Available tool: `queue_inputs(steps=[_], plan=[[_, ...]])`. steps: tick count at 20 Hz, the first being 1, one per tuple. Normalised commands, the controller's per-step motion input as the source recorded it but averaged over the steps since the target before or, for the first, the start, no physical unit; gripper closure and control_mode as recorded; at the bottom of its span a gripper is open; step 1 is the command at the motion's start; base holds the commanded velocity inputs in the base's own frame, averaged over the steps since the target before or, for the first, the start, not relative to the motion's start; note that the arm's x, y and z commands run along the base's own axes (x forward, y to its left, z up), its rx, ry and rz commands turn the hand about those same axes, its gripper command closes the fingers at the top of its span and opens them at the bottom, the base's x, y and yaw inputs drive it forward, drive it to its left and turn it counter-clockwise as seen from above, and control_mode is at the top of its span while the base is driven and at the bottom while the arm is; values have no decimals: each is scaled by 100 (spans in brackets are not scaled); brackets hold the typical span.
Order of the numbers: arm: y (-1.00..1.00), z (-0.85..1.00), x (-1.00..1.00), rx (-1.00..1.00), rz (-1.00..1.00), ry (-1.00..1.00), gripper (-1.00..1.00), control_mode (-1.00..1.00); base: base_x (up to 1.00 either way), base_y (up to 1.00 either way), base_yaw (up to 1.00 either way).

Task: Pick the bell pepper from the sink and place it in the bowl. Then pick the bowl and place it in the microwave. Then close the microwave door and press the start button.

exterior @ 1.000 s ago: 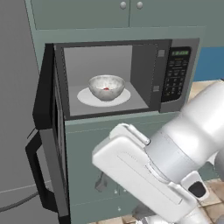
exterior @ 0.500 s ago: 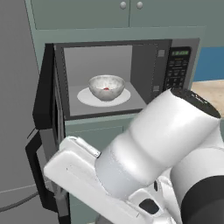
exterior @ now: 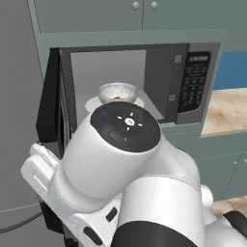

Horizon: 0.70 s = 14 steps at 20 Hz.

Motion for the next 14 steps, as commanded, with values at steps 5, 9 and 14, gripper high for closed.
queue_inputs(steps=[5,9,14], plan=[[12,-23,55,-14,-47,-2,-100,-100,0,0,0],[3,-51,52,-11,-41,-3,-100,-100,0,0,0],[-2,-18,18,-11,-40,-11,-100,-100,0,0,0]])
